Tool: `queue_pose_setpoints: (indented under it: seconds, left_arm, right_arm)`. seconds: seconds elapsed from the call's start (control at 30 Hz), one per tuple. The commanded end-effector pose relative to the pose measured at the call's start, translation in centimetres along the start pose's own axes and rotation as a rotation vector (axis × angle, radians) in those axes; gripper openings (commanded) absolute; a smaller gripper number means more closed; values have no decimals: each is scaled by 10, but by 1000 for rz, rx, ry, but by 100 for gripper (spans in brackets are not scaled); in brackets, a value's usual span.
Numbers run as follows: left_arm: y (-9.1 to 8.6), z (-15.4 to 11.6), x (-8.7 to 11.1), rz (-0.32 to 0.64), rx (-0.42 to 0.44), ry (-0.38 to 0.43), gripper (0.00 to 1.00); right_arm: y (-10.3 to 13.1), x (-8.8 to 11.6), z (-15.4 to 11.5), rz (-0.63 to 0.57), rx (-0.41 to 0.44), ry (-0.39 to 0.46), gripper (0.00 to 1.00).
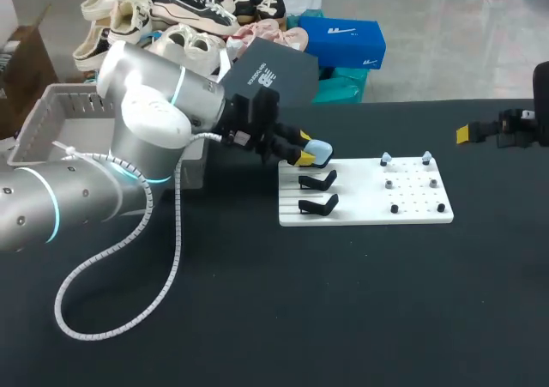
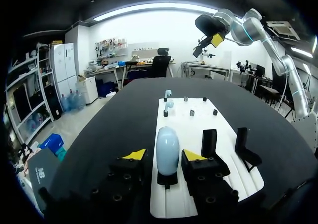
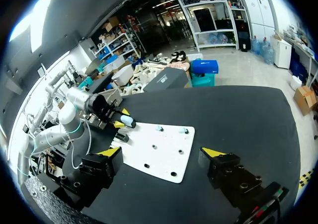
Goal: Pick up each earbud case from the left stands, insert the matching earbuds, close the lid, and place the case in the box.
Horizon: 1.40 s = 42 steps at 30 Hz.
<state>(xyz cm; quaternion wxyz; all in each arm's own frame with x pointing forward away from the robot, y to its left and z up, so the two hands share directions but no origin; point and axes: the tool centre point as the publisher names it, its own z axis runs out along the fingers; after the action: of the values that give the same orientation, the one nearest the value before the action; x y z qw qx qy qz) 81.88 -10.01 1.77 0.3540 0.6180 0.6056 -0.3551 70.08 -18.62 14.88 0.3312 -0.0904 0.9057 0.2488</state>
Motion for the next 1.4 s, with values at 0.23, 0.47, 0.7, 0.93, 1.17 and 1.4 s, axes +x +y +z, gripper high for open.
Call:
queue_pose_setpoints:
  seconds: [0.23, 0.47, 0.7, 0.93, 1.17, 1.4]
  left_arm:
    - [3, 4, 0, 13, -3, -8, 0]
    - [3, -5, -3, 28, -18, -30, 0]
    - [-11, -37, -26, 43, -3, -116, 0]
    - [-41, -70, -62, 17, -17, -213, 0]
    - [-72, -83, -87, 3, -38, -283, 0]
    - [-90, -82, -100, -72, -74, -311, 0]
  right_arm:
    - [0, 0, 0, 0, 0, 3, 100]
    - [0, 0, 0, 0, 0, 3, 100]
    - [0, 0, 0, 0, 0, 3, 100]
    - [0, 0, 0, 0, 0, 3, 100]
    - [0, 0, 0, 0, 0, 3, 100]
    - [0, 0, 0, 0, 0, 3, 100]
